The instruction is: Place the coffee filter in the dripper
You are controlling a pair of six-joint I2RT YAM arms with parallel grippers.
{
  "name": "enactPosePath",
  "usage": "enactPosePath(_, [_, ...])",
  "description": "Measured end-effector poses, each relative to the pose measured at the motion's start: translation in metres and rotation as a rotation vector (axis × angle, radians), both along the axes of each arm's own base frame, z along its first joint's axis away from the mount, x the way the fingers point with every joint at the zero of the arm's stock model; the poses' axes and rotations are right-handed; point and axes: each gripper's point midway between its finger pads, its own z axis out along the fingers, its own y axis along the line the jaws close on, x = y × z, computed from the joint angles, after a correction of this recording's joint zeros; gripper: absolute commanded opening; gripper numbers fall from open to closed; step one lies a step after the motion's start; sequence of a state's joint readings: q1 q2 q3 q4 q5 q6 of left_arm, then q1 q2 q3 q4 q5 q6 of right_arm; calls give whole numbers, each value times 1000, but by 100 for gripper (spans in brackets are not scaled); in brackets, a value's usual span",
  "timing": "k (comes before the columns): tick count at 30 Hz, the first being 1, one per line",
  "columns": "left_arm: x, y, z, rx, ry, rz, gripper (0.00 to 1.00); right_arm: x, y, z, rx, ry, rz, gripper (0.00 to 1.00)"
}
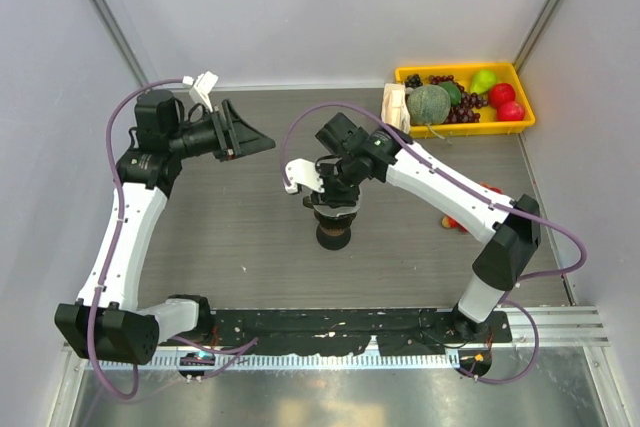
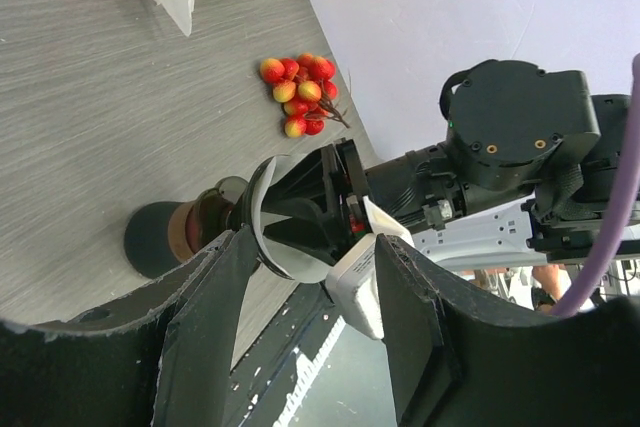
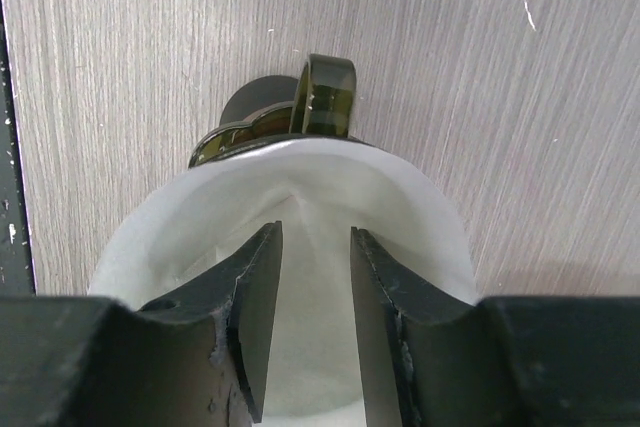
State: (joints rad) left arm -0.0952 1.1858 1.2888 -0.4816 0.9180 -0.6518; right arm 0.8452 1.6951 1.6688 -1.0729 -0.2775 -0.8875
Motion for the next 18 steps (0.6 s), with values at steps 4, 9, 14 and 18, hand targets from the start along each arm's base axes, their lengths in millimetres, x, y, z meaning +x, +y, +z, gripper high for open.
enactPosePath(4, [0, 0, -2, -1, 5, 1, 60, 1, 0, 7, 2, -11, -3, 41])
enactPosePath(9, [1, 0, -4, 2, 0, -1, 60, 7, 3, 33, 37, -52, -12, 41])
enactPosePath(14, [1, 3, -9, 32, -23, -8, 60, 10, 0, 78, 129, -118, -45, 40])
enactPosePath(18, [-1, 8, -9, 87, -67, -14, 61, 13, -18, 123, 255, -148, -118, 40])
